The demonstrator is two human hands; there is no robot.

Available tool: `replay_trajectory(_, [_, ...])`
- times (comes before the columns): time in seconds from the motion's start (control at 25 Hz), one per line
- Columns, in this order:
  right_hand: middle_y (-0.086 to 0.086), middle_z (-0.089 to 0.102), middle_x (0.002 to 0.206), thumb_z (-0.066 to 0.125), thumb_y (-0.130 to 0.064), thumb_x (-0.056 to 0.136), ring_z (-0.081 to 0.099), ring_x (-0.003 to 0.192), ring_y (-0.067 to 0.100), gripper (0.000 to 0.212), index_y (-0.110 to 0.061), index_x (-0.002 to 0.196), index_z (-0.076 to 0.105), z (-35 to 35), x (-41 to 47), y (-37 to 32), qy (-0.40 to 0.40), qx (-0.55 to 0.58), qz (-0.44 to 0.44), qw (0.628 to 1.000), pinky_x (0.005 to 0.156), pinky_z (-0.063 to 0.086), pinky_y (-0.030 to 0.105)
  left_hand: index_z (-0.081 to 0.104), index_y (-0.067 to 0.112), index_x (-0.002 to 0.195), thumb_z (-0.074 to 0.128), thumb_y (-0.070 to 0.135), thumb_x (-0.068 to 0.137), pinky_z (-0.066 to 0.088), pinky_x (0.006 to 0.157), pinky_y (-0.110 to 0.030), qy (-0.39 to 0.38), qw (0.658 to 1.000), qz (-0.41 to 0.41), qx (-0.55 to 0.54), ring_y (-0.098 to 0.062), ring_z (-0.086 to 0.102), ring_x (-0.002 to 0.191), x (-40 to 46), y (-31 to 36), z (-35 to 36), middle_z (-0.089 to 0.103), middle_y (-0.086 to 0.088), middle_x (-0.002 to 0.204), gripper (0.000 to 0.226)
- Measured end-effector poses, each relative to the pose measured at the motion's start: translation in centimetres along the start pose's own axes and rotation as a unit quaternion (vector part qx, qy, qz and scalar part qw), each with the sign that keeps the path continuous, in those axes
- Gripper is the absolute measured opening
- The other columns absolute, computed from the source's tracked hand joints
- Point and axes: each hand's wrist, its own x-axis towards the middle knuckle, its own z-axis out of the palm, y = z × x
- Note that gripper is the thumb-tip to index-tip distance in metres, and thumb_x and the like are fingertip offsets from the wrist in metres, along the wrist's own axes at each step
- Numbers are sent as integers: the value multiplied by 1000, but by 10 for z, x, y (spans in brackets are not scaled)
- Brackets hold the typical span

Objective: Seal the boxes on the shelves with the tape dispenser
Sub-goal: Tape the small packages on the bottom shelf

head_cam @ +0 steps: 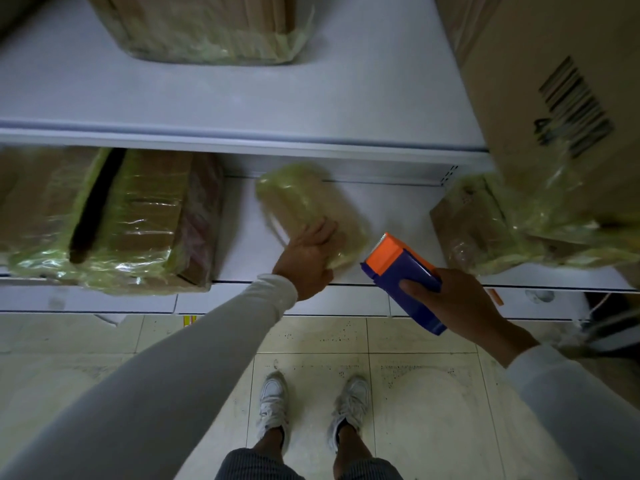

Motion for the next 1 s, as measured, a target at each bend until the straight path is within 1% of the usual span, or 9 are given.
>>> replay_trajectory(0.12, [-1, 66, 62, 56, -68, 81, 65, 58, 17, 45, -23, 77, 60, 2, -6, -4, -25, 30, -28, 999, 59, 53, 36, 52, 16, 135, 65, 1, 76, 21, 117, -47, 6, 997, 68, -20, -36, 25, 141, -14, -23, -10, 32, -9, 152, 62])
replay_trajectory(0.32, [-3, 66, 62, 55, -70, 75, 65, 57, 12, 46, -25, 77, 60, 7, -8, -20, -44, 38, -63, 996, 55, 48, 25, 31, 20, 146, 64, 13, 84, 14, 119, -39, -57, 996, 69, -20, -28, 11, 146, -10, -16, -20, 16, -5, 158, 70])
replay_trajectory(0.4, [-6, 69, 65, 58, -73, 76, 67, 59, 7, 47, -26, 82, 63, 5, -7, -25, -66, 55, -81, 993, 56, 50, 21, 32, 18, 146, 64, 12, 85, 26, 115, -29, -44, 985, 32, -166, -22, 23, 141, -14, -14, -29, 25, -4, 154, 69])
replay_trajectory(0.48, [-10, 70, 69, 56, -76, 71, 68, 64, 2, 52, -28, 90, 64, 2, -7, -31, -90, 62, -101, 989, 57, 52, 18, 45, 17, 138, 59, 13, 91, 36, 101, -13, -15, 950, -26, -311, -14, 44, 126, -25, -12, -38, 45, 3, 138, 50])
replay_trajectory(0.52, [-11, 71, 72, 54, -77, 68, 68, 66, 2, 56, -28, 94, 65, 2, -6, -35, -98, 59, -111, 987, 60, 55, 20, 51, 15, 133, 57, 16, 94, 39, 98, -12, -22, 937, -52, -346, -13, 50, 120, -29, -12, -43, 52, 5, 129, 40])
replay_trajectory(0.64, [-8, 74, 82, 61, -73, 71, 71, 74, 5, 58, -26, 105, 66, 7, -3, -45, -120, 52, -138, 982, 69, 60, 29, 58, 7, 125, 48, 14, 98, 44, 101, -26, -101, 889, -76, -441, -11, 57, 111, -38, -10, -52, 63, -1, 118, 30])
replay_trajectory(0.8, [-5, 75, 87, 62, -67, 74, 71, 77, 7, 55, -24, 109, 66, 12, 0, -55, -140, 29, -168, 975, 72, 60, 32, 60, 0, 118, 43, -1, 97, 48, 94, -31, -142, 837, -90, -521, -20, 58, 101, -44, -9, -53, 63, -16, 107, 27])
replay_trajectory(0.88, [-5, 75, 84, 64, -65, 76, 70, 75, 6, 49, -25, 105, 66, 11, 1, -56, -145, 3, -173, 974, 71, 59, 30, 59, 8, 120, 44, -4, 96, 51, 90, -27, -155, 822, -108, -537, -17, 59, 98, -47, -7, -50, 62, -11, 106, 31])
replay_trajectory(1.0, [-9, 73, 79, 59, -69, 73, 69, 70, 3, 47, -30, 98, 64, 9, -1, -56, -156, -18, -187, 970, 65, 55, 19, 63, -3, 108, 46, -7, 94, 52, 87, -32, -152, 830, -117, -524, -18, 60, 89, -51, -8, -49, 63, -13, 96, 23])
